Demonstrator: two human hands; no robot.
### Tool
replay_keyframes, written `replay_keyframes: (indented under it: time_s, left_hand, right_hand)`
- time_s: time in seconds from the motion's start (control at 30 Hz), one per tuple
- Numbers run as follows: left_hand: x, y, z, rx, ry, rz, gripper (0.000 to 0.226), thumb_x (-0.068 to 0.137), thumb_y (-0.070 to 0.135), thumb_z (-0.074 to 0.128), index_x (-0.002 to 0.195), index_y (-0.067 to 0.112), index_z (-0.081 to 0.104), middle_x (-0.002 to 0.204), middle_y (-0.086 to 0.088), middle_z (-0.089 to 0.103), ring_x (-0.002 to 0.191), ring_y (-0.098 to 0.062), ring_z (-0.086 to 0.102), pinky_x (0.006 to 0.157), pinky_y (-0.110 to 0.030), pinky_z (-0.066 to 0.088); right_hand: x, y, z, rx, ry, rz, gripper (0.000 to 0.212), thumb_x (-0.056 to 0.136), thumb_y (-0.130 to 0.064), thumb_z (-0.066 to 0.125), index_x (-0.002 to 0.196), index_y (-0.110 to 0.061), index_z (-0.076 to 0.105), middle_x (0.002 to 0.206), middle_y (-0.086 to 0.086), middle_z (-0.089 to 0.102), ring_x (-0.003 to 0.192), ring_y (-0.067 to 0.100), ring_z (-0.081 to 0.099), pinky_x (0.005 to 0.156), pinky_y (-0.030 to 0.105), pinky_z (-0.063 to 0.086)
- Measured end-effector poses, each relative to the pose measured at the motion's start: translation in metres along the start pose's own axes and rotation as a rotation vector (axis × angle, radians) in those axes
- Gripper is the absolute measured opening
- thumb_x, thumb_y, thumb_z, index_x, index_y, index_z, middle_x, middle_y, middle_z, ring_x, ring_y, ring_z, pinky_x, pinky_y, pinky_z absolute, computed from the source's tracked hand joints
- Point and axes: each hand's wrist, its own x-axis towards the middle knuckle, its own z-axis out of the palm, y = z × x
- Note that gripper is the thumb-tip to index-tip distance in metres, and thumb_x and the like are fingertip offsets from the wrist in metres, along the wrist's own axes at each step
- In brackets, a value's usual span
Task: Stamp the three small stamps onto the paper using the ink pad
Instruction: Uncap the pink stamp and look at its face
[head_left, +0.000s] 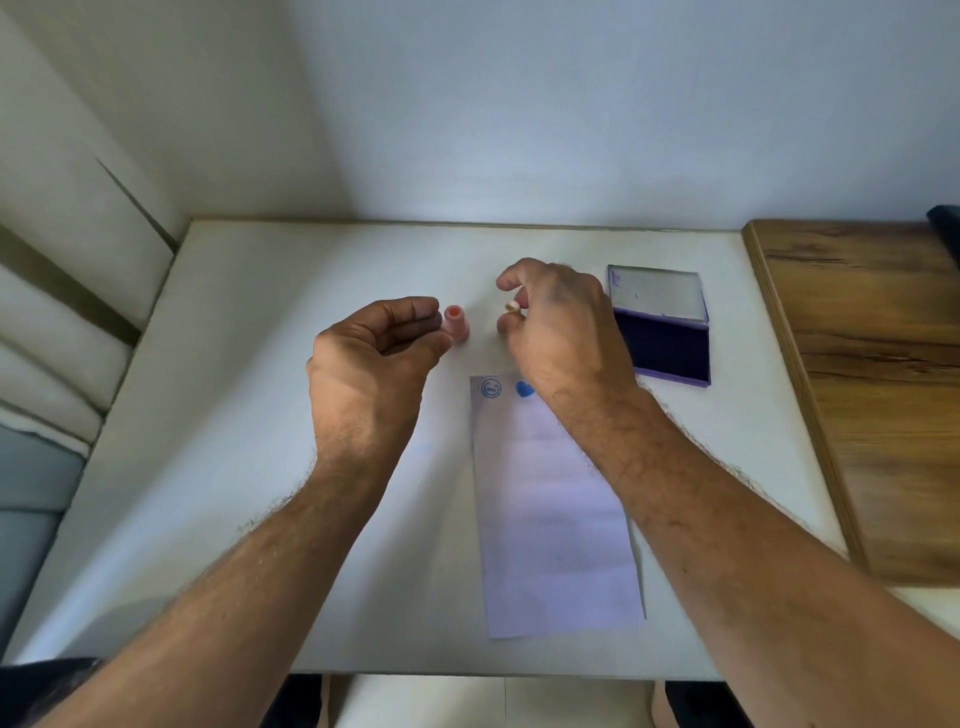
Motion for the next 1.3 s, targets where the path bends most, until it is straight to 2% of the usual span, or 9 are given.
replay_keyframes:
  time_s: [0.17,0.3,0.5,0.67,0.77,0.9,1.07,1.17,1.3]
  left_hand:
    - [0.002,-0.002,0.0,0.009,0.025,-0.032,0.019,0.072,0.021,0.082,0.089,0.028,0.076,0.083,0.014,0.077,0.083,-0.003,0.073,0.078,-0.021,0.055]
    - [0.002,-0.004,0.0,0.045,0.045,-0.03,0.019,0.075,0.017,0.079,0.09,0.029,0.076,0.084,0.015,0.077,0.083,-0.002,0.073,0.078,-0.022,0.055]
    - [0.003,-0.006,-0.002,0.092,0.12,-0.05,0.022,0.079,0.014,0.074,0.091,0.033,0.074,0.083,0.02,0.075,0.078,0.009,0.068,0.067,-0.012,0.049]
    - [0.005,-0.006,-0.003,0.073,0.117,-0.036,0.028,0.08,0.009,0.072,0.095,0.032,0.073,0.087,0.018,0.075,0.082,0.008,0.068,0.073,-0.016,0.052]
    - [0.005,-0.007,-0.002,0.102,0.0,-0.019,0.044,0.077,0.002,0.072,0.101,0.039,0.072,0.099,0.015,0.072,0.094,0.002,0.067,0.08,-0.018,0.052]
    - [-0.001,-0.003,0.004,0.027,-0.186,0.003,0.056,0.074,-0.006,0.073,0.106,0.041,0.071,0.107,0.019,0.07,0.101,0.0,0.066,0.084,-0.018,0.051]
    - [-0.008,0.006,0.008,-0.12,-0.334,0.044,0.043,0.07,-0.005,0.08,0.098,0.027,0.075,0.095,0.008,0.077,0.091,-0.01,0.073,0.075,-0.017,0.055]
    - [-0.012,0.008,0.01,-0.158,-0.43,0.06,0.038,0.07,-0.006,0.081,0.098,0.018,0.075,0.094,0.001,0.078,0.091,-0.015,0.074,0.075,-0.02,0.056]
    - [-0.014,0.006,0.011,-0.118,-0.472,0.08,0.036,0.07,-0.001,0.083,0.099,0.018,0.075,0.096,0.001,0.078,0.094,-0.016,0.073,0.085,-0.029,0.057]
  right_hand:
    - [-0.004,-0.002,-0.004,0.007,0.026,-0.024,0.039,0.088,-0.007,0.061,0.126,-0.017,0.06,0.109,0.006,0.066,0.093,0.024,0.063,0.075,0.034,0.055]
    - [-0.007,-0.018,-0.011,-0.101,0.087,-0.265,0.044,0.087,-0.029,0.041,0.119,-0.013,0.066,0.103,0.007,0.071,0.096,0.033,0.057,0.074,0.041,0.052]
    - [-0.006,-0.032,0.006,-0.433,-0.081,-0.378,0.029,0.088,-0.011,0.047,0.105,-0.024,0.067,0.097,-0.005,0.071,0.102,0.028,0.044,0.075,0.036,0.032]
    - [-0.007,-0.031,0.005,-0.323,-0.079,-0.278,0.019,0.089,-0.015,0.055,0.094,-0.022,0.072,0.082,-0.002,0.07,0.093,0.023,0.041,0.076,0.035,0.038]
    - [-0.018,-0.032,-0.003,0.01,-0.029,-0.098,0.012,0.089,-0.021,0.063,0.09,-0.025,0.075,0.076,-0.002,0.065,0.091,0.021,0.046,0.073,0.036,0.049]
    - [-0.037,-0.03,-0.021,0.527,-0.045,0.232,0.01,0.084,-0.029,0.075,0.093,-0.03,0.076,0.079,-0.017,0.072,0.086,0.0,0.068,0.075,0.015,0.053]
    - [-0.059,-0.01,-0.041,0.695,-0.089,0.43,0.018,0.084,-0.024,0.075,0.102,-0.028,0.077,0.087,-0.021,0.075,0.08,-0.011,0.067,0.067,0.003,0.048]
    - [-0.072,-0.005,-0.05,0.754,-0.084,0.544,0.012,0.087,-0.026,0.072,0.083,-0.036,0.076,0.075,-0.022,0.075,0.065,-0.013,0.064,0.06,0.011,0.043]
    - [-0.079,-0.004,-0.053,0.897,-0.13,0.667,0.008,0.088,-0.029,0.071,0.09,-0.026,0.078,0.081,-0.008,0.078,0.049,-0.002,0.053,0.063,0.025,0.042]
